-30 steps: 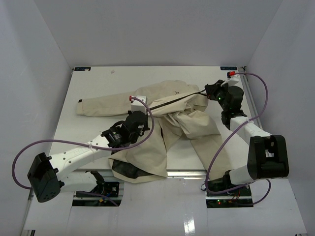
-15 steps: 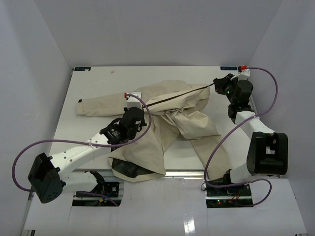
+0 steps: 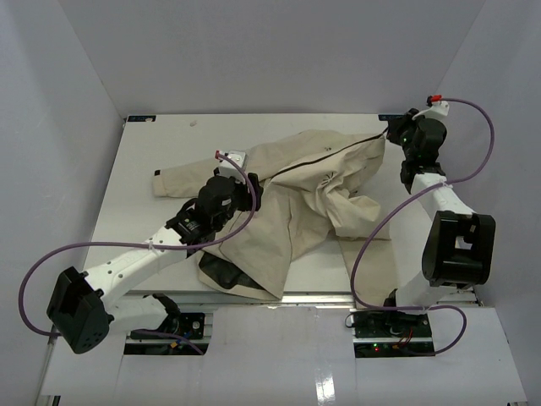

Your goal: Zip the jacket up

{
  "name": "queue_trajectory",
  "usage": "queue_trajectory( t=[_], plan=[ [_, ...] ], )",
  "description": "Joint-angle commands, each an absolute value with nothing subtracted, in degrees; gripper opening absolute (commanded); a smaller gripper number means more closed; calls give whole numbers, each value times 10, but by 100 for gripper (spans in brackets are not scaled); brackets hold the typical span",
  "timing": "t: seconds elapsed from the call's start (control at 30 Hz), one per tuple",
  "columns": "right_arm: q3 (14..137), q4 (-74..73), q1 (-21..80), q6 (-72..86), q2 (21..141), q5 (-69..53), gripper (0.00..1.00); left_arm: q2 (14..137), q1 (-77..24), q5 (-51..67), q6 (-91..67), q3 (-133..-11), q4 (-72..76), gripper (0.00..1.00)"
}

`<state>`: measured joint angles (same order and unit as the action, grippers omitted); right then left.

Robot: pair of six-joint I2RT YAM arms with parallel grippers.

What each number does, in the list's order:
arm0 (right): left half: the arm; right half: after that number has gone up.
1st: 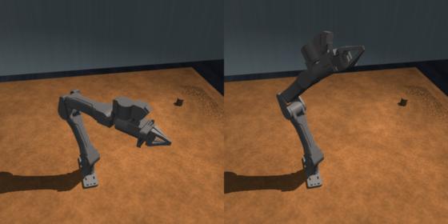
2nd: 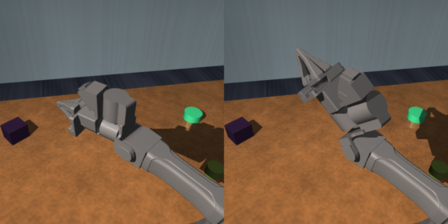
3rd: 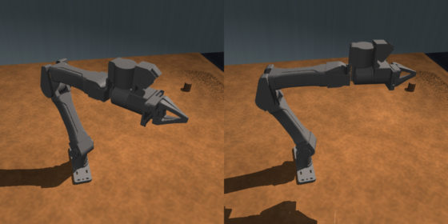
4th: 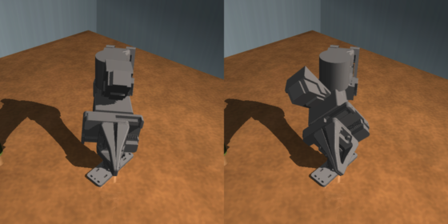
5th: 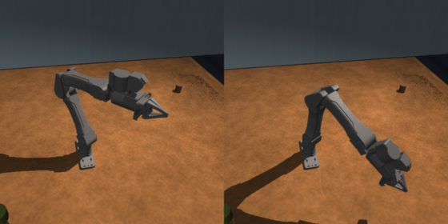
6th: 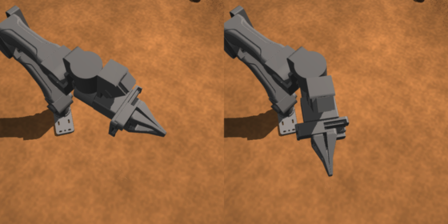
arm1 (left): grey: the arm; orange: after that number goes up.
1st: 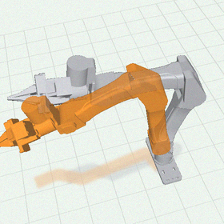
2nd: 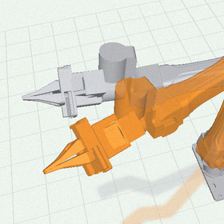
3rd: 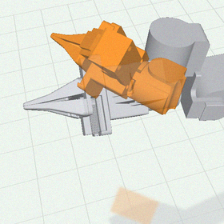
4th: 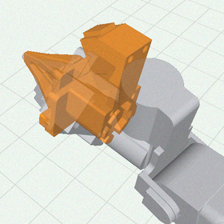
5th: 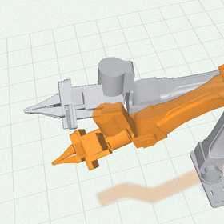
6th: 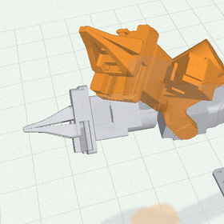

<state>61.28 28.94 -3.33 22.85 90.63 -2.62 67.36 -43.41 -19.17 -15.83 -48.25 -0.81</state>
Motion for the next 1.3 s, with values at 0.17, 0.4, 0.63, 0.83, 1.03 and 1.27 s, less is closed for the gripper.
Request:
queue_trajectory(
  t=[0.17,0.4,0.63,0.83,1.03,1.27],
  plan=[
    [702,235,-34,212,925,-2,56,617,-409,-235,-210,-416,9,73],
    [656,195,25,197,899,-57,71,640,-383,-231,-256,-361,-5,70],
    [563,135,123,179,818,-35,93,612,-381,-299,-307,-267,34,70],
    [419,83,149,200,700,25,94,633,-381,-239,-289,-231,84,47],
    [274,114,140,209,578,70,73,610,-381,-256,-303,-203,114,5],
    [236,113,128,214,560,123,65,576,-377,-336,-313,-254,87,0]
  ],
)
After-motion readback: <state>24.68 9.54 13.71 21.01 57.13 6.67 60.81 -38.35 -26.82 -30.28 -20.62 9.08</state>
